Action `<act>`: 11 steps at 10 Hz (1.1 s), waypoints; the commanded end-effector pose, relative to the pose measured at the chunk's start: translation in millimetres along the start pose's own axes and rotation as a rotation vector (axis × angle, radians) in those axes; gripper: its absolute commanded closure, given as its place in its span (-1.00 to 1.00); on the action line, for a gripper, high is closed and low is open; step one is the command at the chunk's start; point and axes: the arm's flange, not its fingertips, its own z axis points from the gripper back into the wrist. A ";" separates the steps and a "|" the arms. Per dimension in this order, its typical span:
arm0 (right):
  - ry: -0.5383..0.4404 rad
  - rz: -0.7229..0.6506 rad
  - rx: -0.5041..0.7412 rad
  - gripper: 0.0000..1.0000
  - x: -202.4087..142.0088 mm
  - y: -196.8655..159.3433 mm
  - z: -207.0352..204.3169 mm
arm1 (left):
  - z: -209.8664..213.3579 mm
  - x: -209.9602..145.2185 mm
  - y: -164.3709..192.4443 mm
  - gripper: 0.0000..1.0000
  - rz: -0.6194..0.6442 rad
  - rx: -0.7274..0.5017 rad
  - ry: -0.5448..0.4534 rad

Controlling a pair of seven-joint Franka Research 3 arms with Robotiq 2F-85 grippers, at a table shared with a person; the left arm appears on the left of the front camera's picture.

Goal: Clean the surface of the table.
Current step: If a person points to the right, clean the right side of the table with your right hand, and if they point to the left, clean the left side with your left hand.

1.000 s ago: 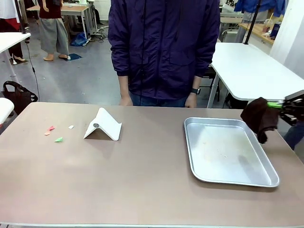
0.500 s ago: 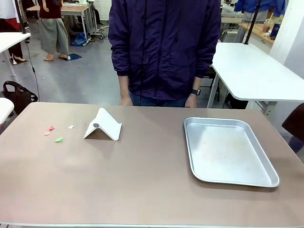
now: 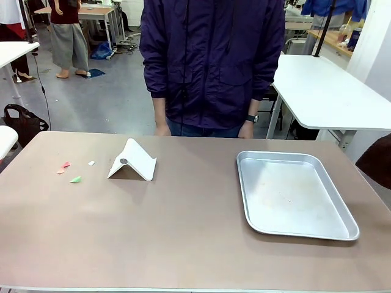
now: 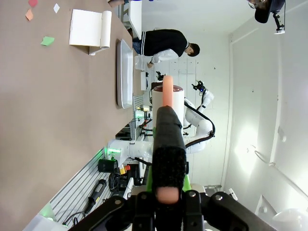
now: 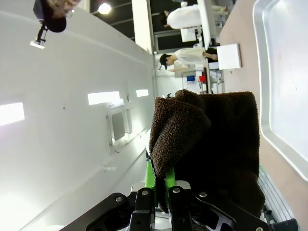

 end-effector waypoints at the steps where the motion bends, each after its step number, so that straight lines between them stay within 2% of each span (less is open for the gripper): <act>1: 0.003 -0.006 -0.007 0.82 1.0 5.1 0.2 | -0.7 -2.5 -3.0 0.97 -0.019 -0.015 0.003; 2: 0.000 0.000 0.000 0.82 0.0 0.0 0.0 | -0.7 -2.5 -3.0 0.97 -0.019 -0.015 0.003; 4: -0.024 0.020 -0.076 0.82 5.1 -1.1 -24.0 | -0.7 -2.5 -3.0 0.97 -0.019 -0.015 0.003; 6: -0.046 0.054 -0.244 0.82 11.4 -4.8 -75.1 | -0.7 -2.5 -3.0 0.97 -0.019 -0.015 0.003; 7: -0.112 0.063 -0.314 0.82 12.1 -7.9 -89.8 | -0.7 -2.5 -3.0 0.97 -0.019 -0.015 0.003; 9: -0.129 0.083 -0.430 0.82 13.2 -14.8 -125.2 | -0.7 -2.5 -3.0 0.97 -0.019 -0.015 0.003; 11: -0.190 0.142 -0.557 0.82 25.9 -25.6 -161.6 | -0.7 -2.5 -3.0 0.97 -0.019 -0.015 0.003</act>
